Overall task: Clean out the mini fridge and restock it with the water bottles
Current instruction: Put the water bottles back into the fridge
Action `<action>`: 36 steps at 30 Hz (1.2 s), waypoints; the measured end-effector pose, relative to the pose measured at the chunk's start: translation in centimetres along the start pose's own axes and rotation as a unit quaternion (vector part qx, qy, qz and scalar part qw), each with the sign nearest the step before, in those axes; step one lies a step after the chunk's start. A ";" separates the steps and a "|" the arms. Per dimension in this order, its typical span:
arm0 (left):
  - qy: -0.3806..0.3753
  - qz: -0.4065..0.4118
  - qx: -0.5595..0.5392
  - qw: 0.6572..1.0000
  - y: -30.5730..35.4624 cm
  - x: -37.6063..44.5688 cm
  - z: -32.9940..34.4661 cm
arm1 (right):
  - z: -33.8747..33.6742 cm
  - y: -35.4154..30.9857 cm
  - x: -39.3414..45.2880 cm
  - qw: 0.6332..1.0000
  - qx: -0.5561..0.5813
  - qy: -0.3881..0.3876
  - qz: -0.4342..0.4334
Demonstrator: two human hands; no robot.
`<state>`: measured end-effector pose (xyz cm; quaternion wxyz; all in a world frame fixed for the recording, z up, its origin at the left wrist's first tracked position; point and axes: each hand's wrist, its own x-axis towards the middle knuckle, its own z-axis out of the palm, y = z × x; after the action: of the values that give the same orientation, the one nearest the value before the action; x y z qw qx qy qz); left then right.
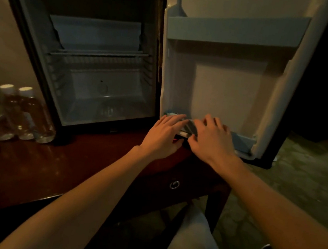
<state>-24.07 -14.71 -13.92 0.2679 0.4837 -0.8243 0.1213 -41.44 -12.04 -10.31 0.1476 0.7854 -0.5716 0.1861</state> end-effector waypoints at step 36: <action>0.132 -0.489 0.089 0.857 -24.7 -20.8 -19.2 | 3.9 -38.3 14.7 0.880 0.420 -0.105 -0.195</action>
<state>11.55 -3.05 -11.09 0.3543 0.8262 -0.4240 0.1103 -0.38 -14.53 -7.77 -0.2238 0.8841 -0.2874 0.2928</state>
